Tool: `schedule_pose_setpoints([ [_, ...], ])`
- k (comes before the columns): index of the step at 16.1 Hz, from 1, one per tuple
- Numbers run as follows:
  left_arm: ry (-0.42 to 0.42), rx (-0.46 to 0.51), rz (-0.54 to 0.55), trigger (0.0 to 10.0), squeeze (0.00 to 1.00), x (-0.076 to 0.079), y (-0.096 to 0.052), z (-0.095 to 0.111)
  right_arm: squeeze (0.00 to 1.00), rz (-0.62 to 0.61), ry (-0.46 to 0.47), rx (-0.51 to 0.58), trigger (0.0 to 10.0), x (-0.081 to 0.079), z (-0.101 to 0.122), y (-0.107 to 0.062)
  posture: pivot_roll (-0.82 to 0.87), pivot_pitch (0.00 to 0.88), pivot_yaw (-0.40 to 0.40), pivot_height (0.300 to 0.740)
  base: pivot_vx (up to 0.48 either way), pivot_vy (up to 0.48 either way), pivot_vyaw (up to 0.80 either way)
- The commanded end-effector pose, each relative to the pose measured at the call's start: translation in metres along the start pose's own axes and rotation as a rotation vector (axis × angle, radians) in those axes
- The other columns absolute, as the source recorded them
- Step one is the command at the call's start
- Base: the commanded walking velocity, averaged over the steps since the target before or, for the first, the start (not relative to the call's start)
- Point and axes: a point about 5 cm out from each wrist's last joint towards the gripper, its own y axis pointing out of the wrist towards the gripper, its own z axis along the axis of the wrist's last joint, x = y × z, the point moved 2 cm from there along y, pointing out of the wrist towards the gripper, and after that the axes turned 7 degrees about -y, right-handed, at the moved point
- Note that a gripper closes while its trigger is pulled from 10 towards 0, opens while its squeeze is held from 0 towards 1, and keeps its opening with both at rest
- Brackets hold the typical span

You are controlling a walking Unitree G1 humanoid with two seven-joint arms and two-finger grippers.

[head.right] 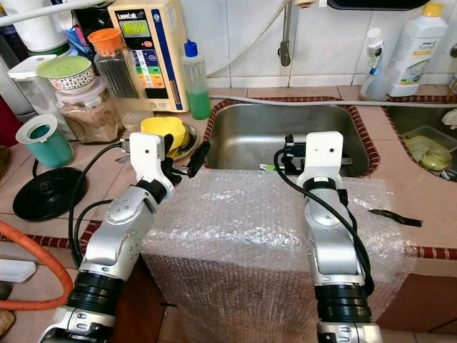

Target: Kitchen organization

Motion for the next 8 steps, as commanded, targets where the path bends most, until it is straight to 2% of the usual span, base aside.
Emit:
schedule_pose_setpoints([
  [1, 0.01, 0.018, -0.011, 10.0, 0.0, 0.0008, -0.0015, 0.0044, 0.0, 0.006, 0.002, 0.045, 10.0, -0.0018, 0.013, 0.0025, -0.07, 0.0, 0.11, 0.74, 0.24, 0.0, 0.0],
  [8, 0.009, 0.017, -0.016, 10.0, 0.0, 0.0015, -0.0007, 0.0039, 0.0, 0.009, -0.001, 0.051, 10.0, -0.0018, 0.0145, 0.0037, -0.07, 0.0, 0.107, 0.74, 0.298, 0.0, 0.0],
])
